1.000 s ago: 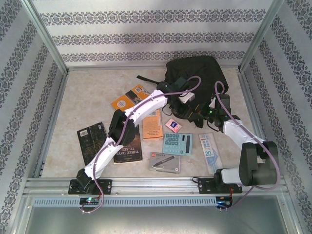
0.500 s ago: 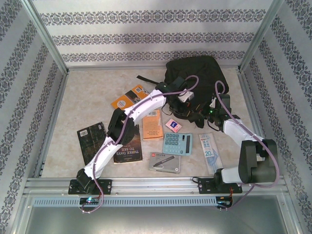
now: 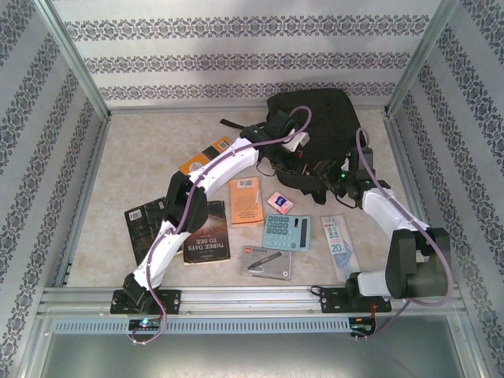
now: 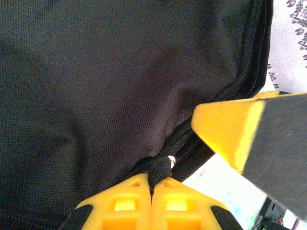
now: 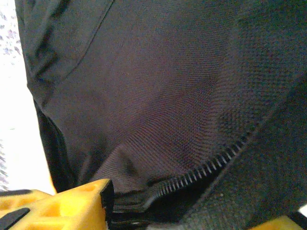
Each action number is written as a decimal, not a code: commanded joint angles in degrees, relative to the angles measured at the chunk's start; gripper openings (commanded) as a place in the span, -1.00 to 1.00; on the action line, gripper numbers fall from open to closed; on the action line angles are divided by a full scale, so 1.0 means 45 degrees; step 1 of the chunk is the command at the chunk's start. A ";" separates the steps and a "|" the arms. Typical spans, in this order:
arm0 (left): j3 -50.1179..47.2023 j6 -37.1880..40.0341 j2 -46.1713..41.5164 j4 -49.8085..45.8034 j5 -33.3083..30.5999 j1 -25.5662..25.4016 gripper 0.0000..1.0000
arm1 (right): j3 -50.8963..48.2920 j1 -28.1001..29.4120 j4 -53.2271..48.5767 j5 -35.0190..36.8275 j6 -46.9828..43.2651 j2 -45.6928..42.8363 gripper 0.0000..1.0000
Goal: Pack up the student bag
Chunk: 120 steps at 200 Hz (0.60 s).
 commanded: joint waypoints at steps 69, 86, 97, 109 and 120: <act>0.0569 0.0022 -0.0563 0.0673 -0.0334 -0.0760 -1.00 | -0.0219 -0.0182 0.0592 -0.1514 0.4781 -0.0153 -0.12; 0.0556 0.0402 -0.0802 0.0311 -0.0831 -0.0777 -1.00 | -0.0203 -0.0334 0.0219 -0.1021 0.4074 -0.0370 -0.38; 0.0453 0.0724 -0.1031 0.0087 -0.1348 -0.0779 -1.00 | -0.0193 -0.0450 -0.0131 -0.0654 0.3645 -0.0531 -0.54; 0.0230 0.1127 -0.1318 -0.0071 -0.2034 -0.0777 -1.00 | -0.0259 -0.0552 -0.0196 -0.0463 0.3366 -0.0622 -0.72; 0.0062 0.1443 -0.1510 -0.0181 -0.2741 -0.0758 -1.00 | -0.0228 -0.0619 -0.0286 -0.0466 0.3097 -0.0604 -0.92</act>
